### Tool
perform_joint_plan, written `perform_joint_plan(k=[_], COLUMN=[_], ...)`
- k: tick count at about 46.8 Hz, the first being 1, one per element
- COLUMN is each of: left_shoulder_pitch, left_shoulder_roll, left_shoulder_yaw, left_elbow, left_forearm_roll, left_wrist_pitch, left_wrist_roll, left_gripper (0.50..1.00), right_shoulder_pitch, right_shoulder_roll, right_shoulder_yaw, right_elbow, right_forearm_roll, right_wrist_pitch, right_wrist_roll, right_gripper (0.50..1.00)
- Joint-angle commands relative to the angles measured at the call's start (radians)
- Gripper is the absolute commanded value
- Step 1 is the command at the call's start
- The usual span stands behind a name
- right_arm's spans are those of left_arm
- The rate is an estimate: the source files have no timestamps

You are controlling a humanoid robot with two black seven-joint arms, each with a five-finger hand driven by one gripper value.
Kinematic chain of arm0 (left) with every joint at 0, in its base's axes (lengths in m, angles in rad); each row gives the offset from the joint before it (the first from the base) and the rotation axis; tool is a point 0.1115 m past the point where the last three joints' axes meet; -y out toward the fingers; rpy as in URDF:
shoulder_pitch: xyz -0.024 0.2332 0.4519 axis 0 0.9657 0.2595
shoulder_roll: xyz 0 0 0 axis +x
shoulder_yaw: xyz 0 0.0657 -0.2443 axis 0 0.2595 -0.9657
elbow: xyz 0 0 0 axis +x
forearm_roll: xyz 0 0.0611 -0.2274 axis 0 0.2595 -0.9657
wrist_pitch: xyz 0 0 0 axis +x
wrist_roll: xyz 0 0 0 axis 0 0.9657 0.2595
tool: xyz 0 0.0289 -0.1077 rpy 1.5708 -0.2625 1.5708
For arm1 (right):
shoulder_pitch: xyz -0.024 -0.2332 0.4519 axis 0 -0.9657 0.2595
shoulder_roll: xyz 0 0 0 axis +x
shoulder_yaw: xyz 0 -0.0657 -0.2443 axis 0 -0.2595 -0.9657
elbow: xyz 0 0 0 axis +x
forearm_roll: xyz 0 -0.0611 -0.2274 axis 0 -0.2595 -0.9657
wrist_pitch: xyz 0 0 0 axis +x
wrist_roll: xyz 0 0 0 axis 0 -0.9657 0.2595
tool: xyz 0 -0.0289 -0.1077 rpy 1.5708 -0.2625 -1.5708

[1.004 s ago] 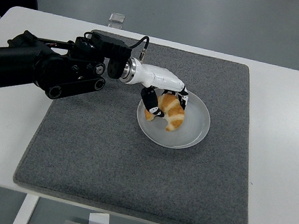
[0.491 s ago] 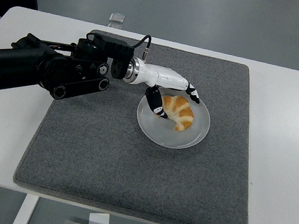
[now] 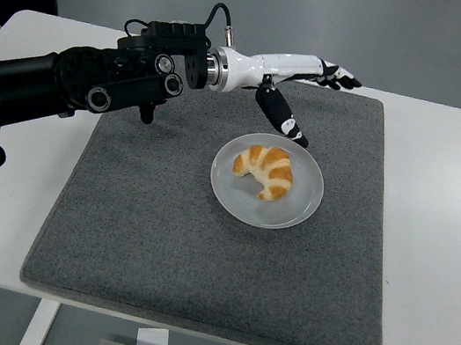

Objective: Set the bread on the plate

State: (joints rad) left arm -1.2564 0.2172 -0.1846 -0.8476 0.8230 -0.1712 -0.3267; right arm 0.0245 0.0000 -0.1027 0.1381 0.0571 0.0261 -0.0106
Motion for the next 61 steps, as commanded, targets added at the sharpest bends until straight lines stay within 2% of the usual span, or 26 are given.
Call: perform_joint_plan(k=[1,7,17,23,30,38,47,50,55,61], left_shoulder_pitch=[0.009,0.015,0.015,0.02,0.055,0.132,0.25,0.276,0.302,0.318], left_shoulder_roll=[0.004,0.004,0.033,0.085,0.146,0.206,0.211,0.203,0.192,0.142], left_shoulder_yaw=[-0.042,-0.104,-0.107,-0.119,-0.147,-0.213,-0.361,-0.391,-0.401,-0.401], left_elbow=[0.019,0.087,0.177,0.177,0.177,0.174,0.18,0.188,0.217,0.278], left_forearm_roll=[-0.111,-0.336,-0.651,-0.8,-0.958,-1.05,-1.09,-1.09,-1.108,-1.177], left_wrist_pitch=[0.009,0.01,-0.01,-0.057,-0.108,-0.163,-0.174,-0.169,-0.159,-0.159], left_wrist_roll=[0.002,0.005,0.02,0.054,0.06,0.07,0.15,0.167,0.167,0.167], left_gripper=[0.994,0.994,0.994,0.996,0.996,1.0,1.0,1.0,1.0,1.0], right_shoulder_pitch=[0.0,0.0,0.0,0.0,0.0,0.0,0.0,0.0,-0.002,-0.002], right_shoulder_roll=[0.0,0.0,0.0,0.0,0.0,0.0,0.0,0.0,0.0,0.0], right_shoulder_yaw=[0.0,0.0,0.0,0.0,0.0,0.0,0.0,0.0,-0.005,-0.005], right_elbow=[0.0,0.0,0.0,0.0,0.0,0.0,0.0,0.0,0.008,0.009], right_forearm_roll=[0.0,0.0,0.0,0.0,0.0,0.0,0.001,0.0,0.001,0.001], right_wrist_pitch=[0.0,0.0,0.0,0.0,0.0,0.0,0.0,-0.002,0.008,0.008], right_wrist_roll=[0.0,0.0,0.0,0.0,0.0,0.0,0.0,0.0,0.0,0.0], right_gripper=[0.952,0.952,0.952,0.952,0.954,0.952,0.952,0.952,0.954,0.952])
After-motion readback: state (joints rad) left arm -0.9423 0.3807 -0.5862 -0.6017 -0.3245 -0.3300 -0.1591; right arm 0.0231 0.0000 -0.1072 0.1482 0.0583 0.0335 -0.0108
